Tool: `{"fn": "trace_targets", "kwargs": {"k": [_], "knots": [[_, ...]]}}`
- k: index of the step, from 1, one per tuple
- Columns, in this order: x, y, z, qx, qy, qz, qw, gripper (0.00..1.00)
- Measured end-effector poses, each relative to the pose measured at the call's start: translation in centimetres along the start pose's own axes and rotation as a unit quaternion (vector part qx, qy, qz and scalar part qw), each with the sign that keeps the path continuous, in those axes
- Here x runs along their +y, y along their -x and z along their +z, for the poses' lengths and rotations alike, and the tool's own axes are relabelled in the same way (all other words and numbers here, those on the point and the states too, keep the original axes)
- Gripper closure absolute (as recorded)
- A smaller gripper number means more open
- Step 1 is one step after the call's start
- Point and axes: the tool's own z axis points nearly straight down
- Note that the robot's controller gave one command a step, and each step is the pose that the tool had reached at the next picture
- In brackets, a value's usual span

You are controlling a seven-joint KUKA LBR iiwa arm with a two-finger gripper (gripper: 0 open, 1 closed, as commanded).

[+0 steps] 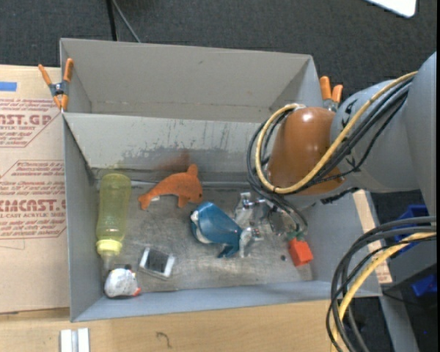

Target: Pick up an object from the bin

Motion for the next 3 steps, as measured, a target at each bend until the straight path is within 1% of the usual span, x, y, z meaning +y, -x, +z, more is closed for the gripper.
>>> {"fn": "trace_targets", "kwargs": {"k": [1,2,3], "knots": [[0.0,0.0,0.0,0.0,0.0,0.0,1.0,1.0],[-1.8,0.2,0.1,0.0024,0.004,-0.002,1.0,1.0],[-2.7,0.2,-3.1,0.0037,0.002,-0.001,1.0,1.0]]}}
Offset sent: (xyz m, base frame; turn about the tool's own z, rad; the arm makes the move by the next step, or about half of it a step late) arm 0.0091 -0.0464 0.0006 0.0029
